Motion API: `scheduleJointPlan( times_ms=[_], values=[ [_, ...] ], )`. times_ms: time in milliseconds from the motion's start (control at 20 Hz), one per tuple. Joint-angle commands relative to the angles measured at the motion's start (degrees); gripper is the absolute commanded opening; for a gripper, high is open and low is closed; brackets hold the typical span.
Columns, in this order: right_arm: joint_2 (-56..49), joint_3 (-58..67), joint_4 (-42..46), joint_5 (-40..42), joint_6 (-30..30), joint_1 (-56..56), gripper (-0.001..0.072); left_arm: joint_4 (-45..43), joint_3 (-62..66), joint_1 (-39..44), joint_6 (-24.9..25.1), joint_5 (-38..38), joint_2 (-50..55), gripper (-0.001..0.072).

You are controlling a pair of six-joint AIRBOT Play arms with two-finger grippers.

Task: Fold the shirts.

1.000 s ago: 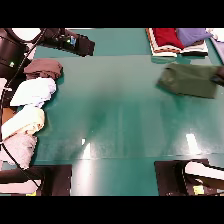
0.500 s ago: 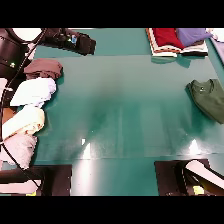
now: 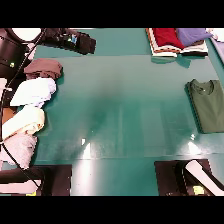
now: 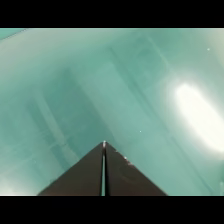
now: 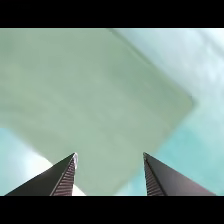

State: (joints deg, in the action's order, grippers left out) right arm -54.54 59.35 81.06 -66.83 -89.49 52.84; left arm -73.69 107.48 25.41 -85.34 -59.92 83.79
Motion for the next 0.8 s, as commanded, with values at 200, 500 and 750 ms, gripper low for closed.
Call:
scheduleJointPlan(
  times_ms=[200, 500, 750],
  values=[
    [7.1, 6.5, -15.0, 2.4, -0.2, -23.6, 0.0488, 0.4, 0.0, 0.0, -0.1, 1.5, 0.0, 0.0027],
    [6.2, 6.5, -14.9, 4.5, 0.0, -49.1, 0.002, 0.4, 0.0, 0.0, -0.1, 1.5, 0.0, 0.0027],
    [2.8, 6.5, -15.1, 4.2, 0.0, -57.6, 0.002, 0.4, 0.0, 0.0, -0.1, 1.5, 0.0, 0.0026]
  ],
)
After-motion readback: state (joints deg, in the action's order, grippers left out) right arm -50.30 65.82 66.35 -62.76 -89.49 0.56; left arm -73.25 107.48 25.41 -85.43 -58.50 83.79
